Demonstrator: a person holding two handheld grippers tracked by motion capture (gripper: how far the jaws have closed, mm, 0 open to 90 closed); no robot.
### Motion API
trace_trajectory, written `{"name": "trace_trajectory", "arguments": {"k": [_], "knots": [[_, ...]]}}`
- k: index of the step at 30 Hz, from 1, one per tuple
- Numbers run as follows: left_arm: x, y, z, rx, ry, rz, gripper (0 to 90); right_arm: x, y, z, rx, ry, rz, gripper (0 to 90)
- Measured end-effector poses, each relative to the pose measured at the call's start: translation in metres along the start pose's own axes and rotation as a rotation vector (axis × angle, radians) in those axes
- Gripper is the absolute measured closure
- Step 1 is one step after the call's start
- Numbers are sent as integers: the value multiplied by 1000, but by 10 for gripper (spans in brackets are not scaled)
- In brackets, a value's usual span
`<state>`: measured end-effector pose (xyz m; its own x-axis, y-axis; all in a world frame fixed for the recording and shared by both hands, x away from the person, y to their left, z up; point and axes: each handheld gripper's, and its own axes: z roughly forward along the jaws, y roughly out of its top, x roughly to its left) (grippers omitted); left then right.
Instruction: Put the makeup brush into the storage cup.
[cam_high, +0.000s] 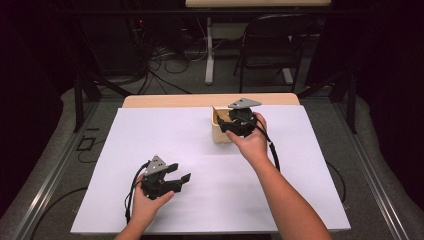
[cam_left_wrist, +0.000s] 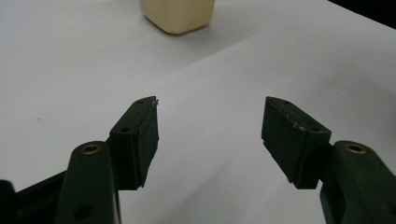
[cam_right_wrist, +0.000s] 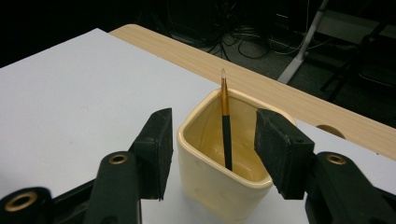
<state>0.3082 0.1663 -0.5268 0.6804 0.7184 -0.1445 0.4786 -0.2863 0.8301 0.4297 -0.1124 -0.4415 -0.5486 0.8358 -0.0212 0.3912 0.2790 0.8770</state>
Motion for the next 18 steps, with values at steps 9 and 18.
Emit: {"name": "trace_trajectory", "arguments": {"k": [9,18], "knots": [[0,0,0,-6,2,-1,365,7,-3,-7,-11,21,-11,473],[0,0,0,-1,5,0,365,7,-8,-16,2,27,-19,472]]}}
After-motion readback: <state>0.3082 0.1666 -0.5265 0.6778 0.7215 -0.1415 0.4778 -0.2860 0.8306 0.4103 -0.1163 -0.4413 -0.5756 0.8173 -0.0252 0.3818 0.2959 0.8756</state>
